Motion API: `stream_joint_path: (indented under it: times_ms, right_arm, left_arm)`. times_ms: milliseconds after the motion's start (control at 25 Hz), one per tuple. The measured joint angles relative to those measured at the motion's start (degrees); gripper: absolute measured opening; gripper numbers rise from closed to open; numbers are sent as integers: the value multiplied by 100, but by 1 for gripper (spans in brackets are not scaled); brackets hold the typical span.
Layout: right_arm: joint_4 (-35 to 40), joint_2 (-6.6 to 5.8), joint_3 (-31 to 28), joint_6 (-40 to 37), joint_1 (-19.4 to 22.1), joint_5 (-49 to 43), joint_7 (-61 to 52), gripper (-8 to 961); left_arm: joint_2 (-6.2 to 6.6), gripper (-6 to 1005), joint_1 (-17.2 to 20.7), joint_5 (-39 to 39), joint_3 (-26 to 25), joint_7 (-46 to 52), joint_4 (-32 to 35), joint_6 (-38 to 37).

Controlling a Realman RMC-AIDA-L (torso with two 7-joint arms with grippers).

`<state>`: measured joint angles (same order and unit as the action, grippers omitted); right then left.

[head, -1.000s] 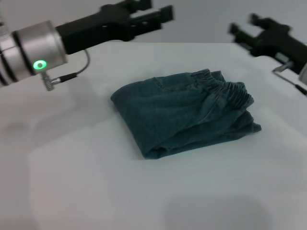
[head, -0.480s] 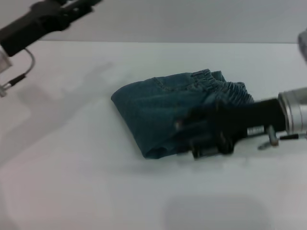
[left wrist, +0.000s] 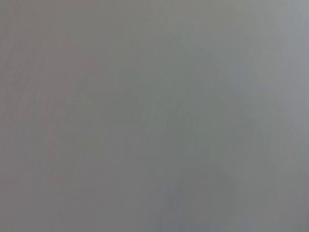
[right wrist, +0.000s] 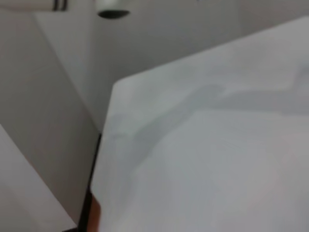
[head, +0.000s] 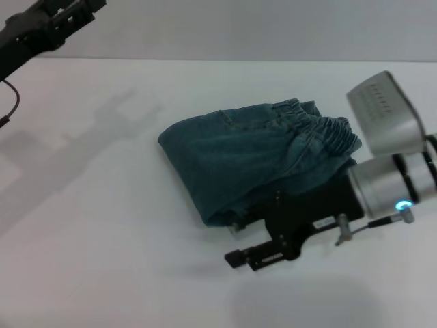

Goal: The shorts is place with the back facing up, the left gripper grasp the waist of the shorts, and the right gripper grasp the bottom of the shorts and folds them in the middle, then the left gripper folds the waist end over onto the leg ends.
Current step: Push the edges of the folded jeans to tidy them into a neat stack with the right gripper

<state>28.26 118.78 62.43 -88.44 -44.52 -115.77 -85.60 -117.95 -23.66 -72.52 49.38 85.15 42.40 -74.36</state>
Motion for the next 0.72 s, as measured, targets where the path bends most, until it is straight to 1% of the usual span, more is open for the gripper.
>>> stream_joint_path:
  times_ms: [160,360,520,720]
  right_arm:
    - [-314,5,169,492,-288,1,-152,647]
    - [-440,42,376,916,-480,18,-268,647]
    - [-563,59,447,1156,-648,27,-361,647]
    - [-611,73,570,1242,-820,36,-512,647]
  left_arm:
    - [-1,840,34,41,-3,-126,-163,-17]
    - [3,840,49,98,-6,-253,-303,-36]
    - [2,840,88,112,-8,-261,-310,-72]
    - [1,840,125,162,-8,-263,-311,-175]
